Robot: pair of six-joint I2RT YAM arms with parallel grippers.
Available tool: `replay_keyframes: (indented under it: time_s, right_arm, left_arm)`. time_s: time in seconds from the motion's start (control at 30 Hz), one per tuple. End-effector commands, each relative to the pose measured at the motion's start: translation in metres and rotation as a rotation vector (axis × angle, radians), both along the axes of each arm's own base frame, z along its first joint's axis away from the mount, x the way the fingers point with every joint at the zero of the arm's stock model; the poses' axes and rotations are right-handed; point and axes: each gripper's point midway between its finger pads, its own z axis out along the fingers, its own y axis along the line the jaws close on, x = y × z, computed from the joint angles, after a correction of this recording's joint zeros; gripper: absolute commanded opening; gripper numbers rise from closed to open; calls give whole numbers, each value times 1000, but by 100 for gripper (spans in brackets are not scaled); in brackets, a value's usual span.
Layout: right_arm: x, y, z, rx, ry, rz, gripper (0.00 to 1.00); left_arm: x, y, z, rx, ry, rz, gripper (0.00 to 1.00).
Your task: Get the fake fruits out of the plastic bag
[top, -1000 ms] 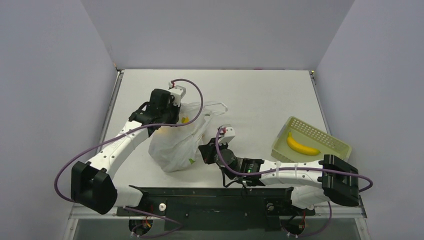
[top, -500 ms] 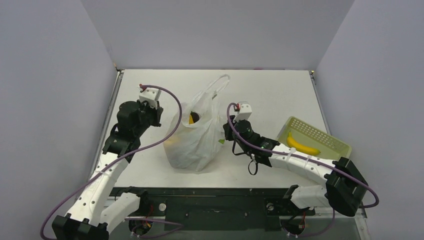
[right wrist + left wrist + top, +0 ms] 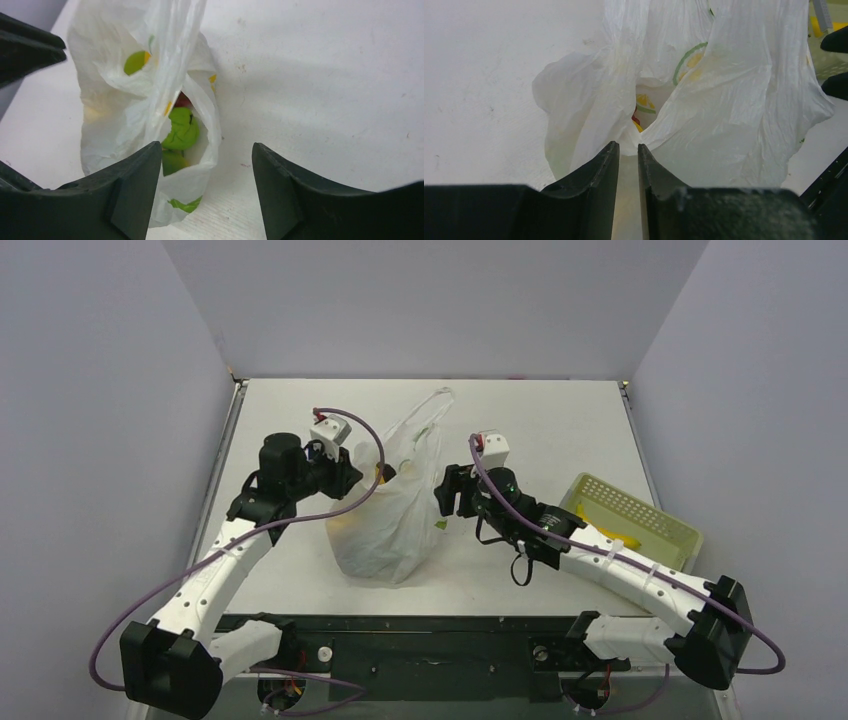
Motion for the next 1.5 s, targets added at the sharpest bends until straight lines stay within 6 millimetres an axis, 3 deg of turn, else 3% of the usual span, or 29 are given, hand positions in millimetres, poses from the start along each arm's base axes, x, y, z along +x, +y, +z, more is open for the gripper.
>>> replay_keyframes:
  time_s: [0.0, 0.17, 0.27, 0.33, 0.4, 0.53, 0.6, 0.7, 0.73, 0.87, 1.0, 1.1, 1.2, 1.23, 1.27, 1.3, 1.33, 1.47]
  right_arm:
    - [8, 1, 56, 52, -99, 33, 64]
    - [31, 10, 83, 102, -145, 68, 66]
    - [58, -1, 84, 115, -131, -20, 66]
    - [75, 1, 73, 119, -105, -33, 66]
    - [85, 14, 74, 140, -98, 16, 64]
    - [85, 48, 73, 152, -80, 137, 56]
    - [89, 56, 72, 141, -63, 143, 42]
    - [90, 57, 67, 119, -7, 129, 3]
    - [88, 58, 76, 128, -14, 137, 0]
    - [56, 74, 100, 178, -23, 279, 0]
    - [3, 92, 113, 187, -58, 474, 0]
    - [-31, 97, 105, 161, -81, 544, 0]
    - [-47, 99, 102, 189, -98, 592, 0]
    - [-52, 98, 96, 192, -89, 607, 0]
    - [-59, 101, 96, 205, -90, 647, 0]
    - [-62, 101, 94, 203, -86, 667, 0]
    - [-69, 103, 91, 190, -84, 703, 0]
    - [-87, 99, 85, 142, -111, 762, 0]
  left_arm:
    - [-2, -10, 38, -55, -97, -49, 23]
    - [-7, -13, 38, -39, -118, -76, 29]
    - [-8, -16, 35, -29, -117, -89, 30]
    - [-9, -20, 31, -19, -108, -97, 31]
    - [-8, -23, 27, -17, -91, -103, 32]
    - [-4, -28, 16, -28, -51, -101, 35]
    - [-1, -30, 11, -37, -12, -89, 36]
    - [1, -31, 10, -47, 16, -77, 36]
    - [2, -31, 10, -53, 21, -66, 36]
    - [4, -24, 18, -101, 29, -5, 37]
    - [5, -25, 28, -156, 58, 7, 37]
    - [-3, -27, 36, -232, 137, 19, 35]
    - [-23, -18, 52, -346, 282, 58, 24]
    - [-29, -15, 47, -414, 356, 107, 24]
    - [-35, -14, 61, -468, 329, 115, 25]
    - [-41, -14, 53, -527, 387, 147, 26]
    - [-48, -13, 67, -567, 341, 141, 27]
    - [-61, 8, 72, -677, 342, 321, 35]
